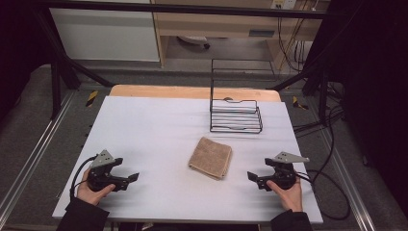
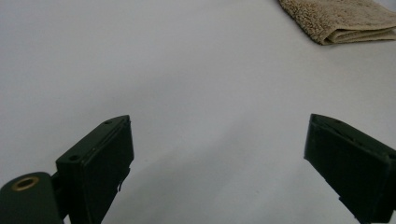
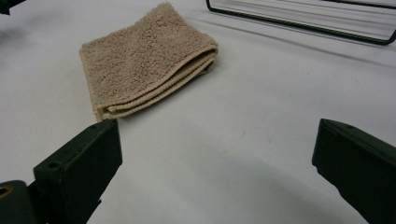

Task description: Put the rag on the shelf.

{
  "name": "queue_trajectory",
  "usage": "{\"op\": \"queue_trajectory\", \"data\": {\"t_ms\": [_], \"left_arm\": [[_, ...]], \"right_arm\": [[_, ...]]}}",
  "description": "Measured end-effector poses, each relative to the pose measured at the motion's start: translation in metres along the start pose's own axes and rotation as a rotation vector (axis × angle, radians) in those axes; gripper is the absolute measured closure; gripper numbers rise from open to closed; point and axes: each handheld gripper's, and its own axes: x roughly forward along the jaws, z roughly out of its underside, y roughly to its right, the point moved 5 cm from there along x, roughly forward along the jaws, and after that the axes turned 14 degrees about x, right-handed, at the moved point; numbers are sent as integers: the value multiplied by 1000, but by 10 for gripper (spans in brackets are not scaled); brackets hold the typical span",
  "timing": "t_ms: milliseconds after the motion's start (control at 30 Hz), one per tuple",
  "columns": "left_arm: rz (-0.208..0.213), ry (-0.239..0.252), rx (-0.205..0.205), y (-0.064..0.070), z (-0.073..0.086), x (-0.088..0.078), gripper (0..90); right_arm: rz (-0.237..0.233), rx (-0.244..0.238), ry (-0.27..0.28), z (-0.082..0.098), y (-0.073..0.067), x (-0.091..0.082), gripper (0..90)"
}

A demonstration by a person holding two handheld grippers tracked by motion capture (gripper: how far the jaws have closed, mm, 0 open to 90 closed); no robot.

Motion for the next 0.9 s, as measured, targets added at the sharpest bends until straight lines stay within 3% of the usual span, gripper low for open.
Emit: {"op": "queue_trajectory", "data": {"t_ms": [367, 667, 900], "left_arm": [[0, 1, -4, 0, 0, 0, 83], [-6, 3, -5, 0, 0, -1, 86], [-12, -1, 1, 0, 0, -1, 88]], "right_arm": [[-11, -27, 0, -3, -17, 10, 32], [12, -56, -20, -4, -37, 26, 72], [0, -83, -45, -4, -54, 37, 159]]}}
